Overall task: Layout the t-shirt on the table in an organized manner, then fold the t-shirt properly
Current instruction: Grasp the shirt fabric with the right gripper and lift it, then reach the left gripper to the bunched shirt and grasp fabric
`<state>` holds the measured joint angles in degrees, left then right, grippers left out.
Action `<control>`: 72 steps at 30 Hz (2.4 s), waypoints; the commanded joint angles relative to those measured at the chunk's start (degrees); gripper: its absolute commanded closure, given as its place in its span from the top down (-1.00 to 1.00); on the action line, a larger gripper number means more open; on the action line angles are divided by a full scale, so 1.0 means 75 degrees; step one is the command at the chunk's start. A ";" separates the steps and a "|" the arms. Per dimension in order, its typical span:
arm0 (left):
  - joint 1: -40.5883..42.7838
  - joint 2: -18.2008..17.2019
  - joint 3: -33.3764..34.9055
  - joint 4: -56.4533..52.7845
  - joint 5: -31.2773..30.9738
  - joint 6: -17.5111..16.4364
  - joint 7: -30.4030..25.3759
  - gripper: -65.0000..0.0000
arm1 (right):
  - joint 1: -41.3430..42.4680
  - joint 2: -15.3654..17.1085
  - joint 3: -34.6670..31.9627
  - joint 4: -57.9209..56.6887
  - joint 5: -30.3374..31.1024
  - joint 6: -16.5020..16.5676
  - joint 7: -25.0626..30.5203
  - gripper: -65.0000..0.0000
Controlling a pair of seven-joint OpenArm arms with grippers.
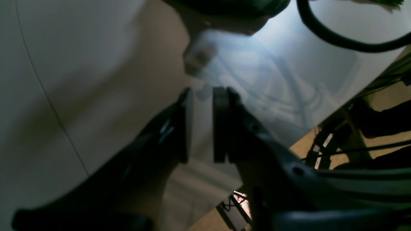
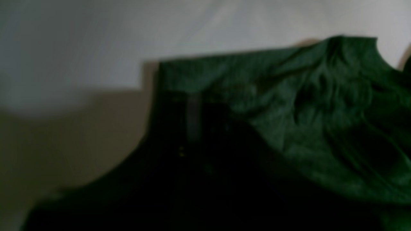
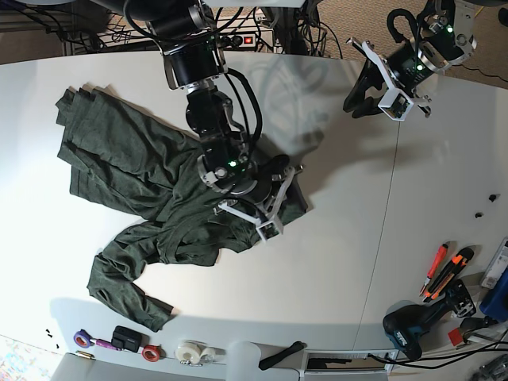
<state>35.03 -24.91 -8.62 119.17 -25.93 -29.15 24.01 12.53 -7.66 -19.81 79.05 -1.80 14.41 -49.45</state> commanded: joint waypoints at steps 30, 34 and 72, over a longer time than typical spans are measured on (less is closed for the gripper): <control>0.0023 -0.0064 -0.0023 0.0117 -0.0085 0.0230 -0.0172 -0.63 | -0.0047 -0.0061 -0.0201 0.0230 -0.0807 -0.0822 0.0224 -1.00; 0.0023 -0.0064 -0.0023 0.0117 -0.0085 0.0233 -0.0175 -0.63 | -0.0041 -0.0058 -0.0201 0.0918 -0.0921 -0.0822 0.0178 -1.00; -0.2710 0.0597 0.3136 -0.1434 0.0376 0.1172 -0.0210 -0.43 | -0.0647 0.1667 0.2471 0.4261 -0.2337 -0.1425 -0.0793 -1.00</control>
<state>14.94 -20.38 15.03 107.31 -22.28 -20.08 23.90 6.63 4.64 -1.45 109.89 -18.59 4.25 -56.93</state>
